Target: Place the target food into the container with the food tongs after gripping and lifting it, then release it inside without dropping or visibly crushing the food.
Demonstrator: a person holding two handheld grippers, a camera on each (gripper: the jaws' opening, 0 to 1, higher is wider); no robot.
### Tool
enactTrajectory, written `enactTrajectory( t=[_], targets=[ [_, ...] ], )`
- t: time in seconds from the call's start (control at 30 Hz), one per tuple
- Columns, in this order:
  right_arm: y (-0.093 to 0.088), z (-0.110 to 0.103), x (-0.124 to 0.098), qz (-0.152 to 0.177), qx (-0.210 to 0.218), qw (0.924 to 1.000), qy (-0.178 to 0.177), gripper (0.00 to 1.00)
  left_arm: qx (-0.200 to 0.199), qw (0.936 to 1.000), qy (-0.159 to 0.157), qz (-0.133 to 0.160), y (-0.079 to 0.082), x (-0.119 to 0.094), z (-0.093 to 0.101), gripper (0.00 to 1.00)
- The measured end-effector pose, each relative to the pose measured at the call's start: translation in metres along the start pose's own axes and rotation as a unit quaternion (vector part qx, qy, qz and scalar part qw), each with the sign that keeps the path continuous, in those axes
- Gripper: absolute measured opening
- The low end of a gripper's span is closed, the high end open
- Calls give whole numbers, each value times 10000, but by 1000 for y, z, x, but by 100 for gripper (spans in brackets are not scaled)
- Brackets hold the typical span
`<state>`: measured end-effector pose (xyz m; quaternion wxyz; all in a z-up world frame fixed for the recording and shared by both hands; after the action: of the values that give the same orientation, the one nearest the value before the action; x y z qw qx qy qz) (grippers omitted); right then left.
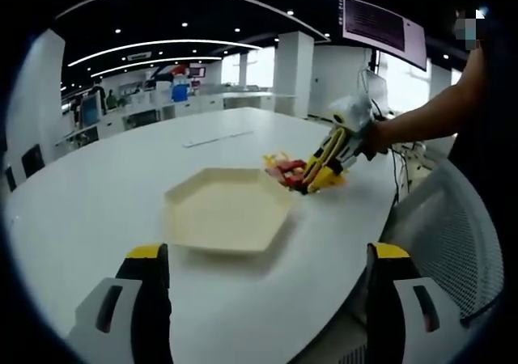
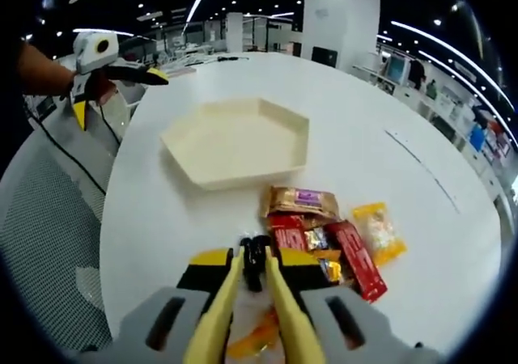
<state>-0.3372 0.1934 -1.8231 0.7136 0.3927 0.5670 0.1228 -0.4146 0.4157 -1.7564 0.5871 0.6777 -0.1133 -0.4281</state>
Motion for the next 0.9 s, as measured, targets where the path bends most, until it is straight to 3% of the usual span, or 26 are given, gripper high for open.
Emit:
enactTrajectory(
  t=[0.53,0.9],
  targets=[
    [10,-1,-21,168,365,9992,42,20,-11,9999,-15,122,4,-1,1,100],
    [35,-1,-31,293,305,9990,133,20,-64,9996,52,256,8,-3,-3,100]
  ],
)
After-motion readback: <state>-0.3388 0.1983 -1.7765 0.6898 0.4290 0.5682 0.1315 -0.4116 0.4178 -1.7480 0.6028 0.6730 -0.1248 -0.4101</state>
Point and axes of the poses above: the point that each gripper's makers call its tool centre point, and the gripper's own axes: x roughly forward along the fingers, z roughly to its right, y roughly out of its top, the point moved 1 cm from there along -x, roughly backward along the fingers
